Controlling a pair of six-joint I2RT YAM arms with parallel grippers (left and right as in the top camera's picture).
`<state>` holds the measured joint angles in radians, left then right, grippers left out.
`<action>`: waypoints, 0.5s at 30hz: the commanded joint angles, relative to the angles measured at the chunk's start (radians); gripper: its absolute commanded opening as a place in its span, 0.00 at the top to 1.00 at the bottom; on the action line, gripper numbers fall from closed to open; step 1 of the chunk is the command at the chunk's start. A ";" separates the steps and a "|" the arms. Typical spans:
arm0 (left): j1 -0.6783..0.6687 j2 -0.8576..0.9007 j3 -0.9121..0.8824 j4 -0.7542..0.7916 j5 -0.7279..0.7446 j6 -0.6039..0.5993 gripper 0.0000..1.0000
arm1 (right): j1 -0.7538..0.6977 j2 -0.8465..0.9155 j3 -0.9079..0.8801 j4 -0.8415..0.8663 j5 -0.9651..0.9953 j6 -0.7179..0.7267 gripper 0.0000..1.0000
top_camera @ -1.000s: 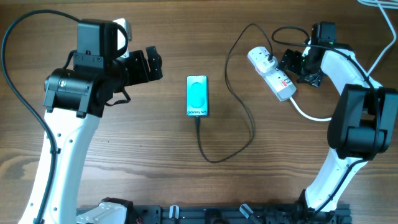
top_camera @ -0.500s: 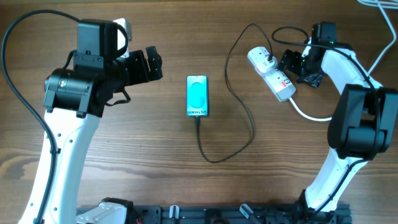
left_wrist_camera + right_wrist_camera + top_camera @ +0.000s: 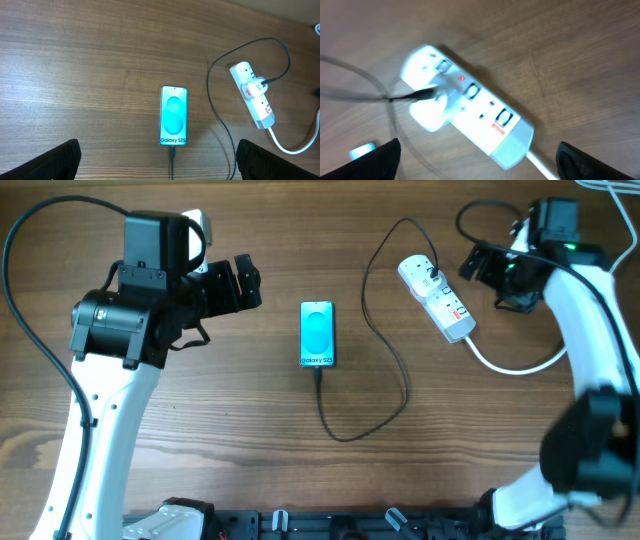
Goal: Plug charger to phone and switch on socket
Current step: 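Lift the right gripper away from the power strip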
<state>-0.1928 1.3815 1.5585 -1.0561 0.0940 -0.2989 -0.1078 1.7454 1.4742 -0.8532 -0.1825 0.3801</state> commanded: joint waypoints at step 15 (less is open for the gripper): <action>-0.002 -0.013 -0.004 0.000 -0.013 -0.013 0.00 | 0.069 -0.986 -0.259 -0.312 0.035 0.025 0.00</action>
<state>-0.1928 1.3815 1.5570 -1.0576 0.0940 -0.2993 -0.0437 0.8871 1.3109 -1.1667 -0.1593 0.3611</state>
